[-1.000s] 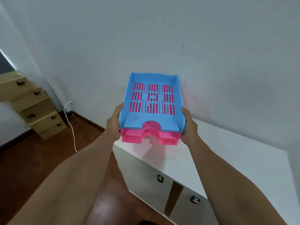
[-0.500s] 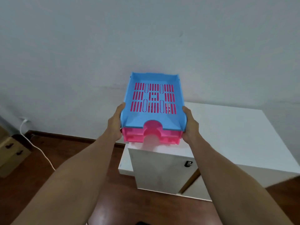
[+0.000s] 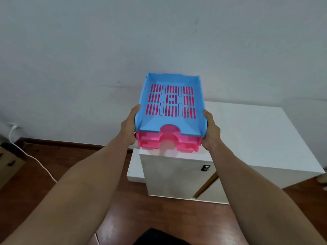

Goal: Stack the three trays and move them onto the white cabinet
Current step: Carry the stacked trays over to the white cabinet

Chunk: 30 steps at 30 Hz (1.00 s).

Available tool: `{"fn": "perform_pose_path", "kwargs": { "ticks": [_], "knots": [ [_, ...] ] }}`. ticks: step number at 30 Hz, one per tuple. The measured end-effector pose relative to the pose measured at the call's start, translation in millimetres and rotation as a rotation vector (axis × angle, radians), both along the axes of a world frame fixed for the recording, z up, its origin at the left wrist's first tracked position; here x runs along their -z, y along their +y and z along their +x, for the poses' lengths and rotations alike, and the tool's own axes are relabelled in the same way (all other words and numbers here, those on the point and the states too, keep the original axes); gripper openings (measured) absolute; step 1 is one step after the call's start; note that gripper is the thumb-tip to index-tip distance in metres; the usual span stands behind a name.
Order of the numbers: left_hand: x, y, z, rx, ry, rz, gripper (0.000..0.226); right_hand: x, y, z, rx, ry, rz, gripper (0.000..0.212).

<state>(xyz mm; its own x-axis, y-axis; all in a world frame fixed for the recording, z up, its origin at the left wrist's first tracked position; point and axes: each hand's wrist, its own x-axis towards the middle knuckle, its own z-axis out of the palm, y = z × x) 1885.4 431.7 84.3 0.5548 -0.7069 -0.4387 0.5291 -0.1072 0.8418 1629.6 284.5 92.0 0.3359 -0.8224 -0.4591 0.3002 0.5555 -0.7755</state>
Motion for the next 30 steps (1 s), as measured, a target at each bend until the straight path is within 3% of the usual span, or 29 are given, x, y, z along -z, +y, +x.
{"fn": "perform_pose_path", "kwargs": {
  "ticks": [10,30],
  "knots": [
    [11.7,-22.3,6.6,0.019,0.031,0.0,0.069,9.3,-16.6,8.4,0.016,0.046,0.008,0.061],
    [11.2,-52.9,23.4,0.017,0.07,-0.032,0.069,8.4,-51.1,21.1,-0.005,0.08,0.002,0.061]
  ]
}}
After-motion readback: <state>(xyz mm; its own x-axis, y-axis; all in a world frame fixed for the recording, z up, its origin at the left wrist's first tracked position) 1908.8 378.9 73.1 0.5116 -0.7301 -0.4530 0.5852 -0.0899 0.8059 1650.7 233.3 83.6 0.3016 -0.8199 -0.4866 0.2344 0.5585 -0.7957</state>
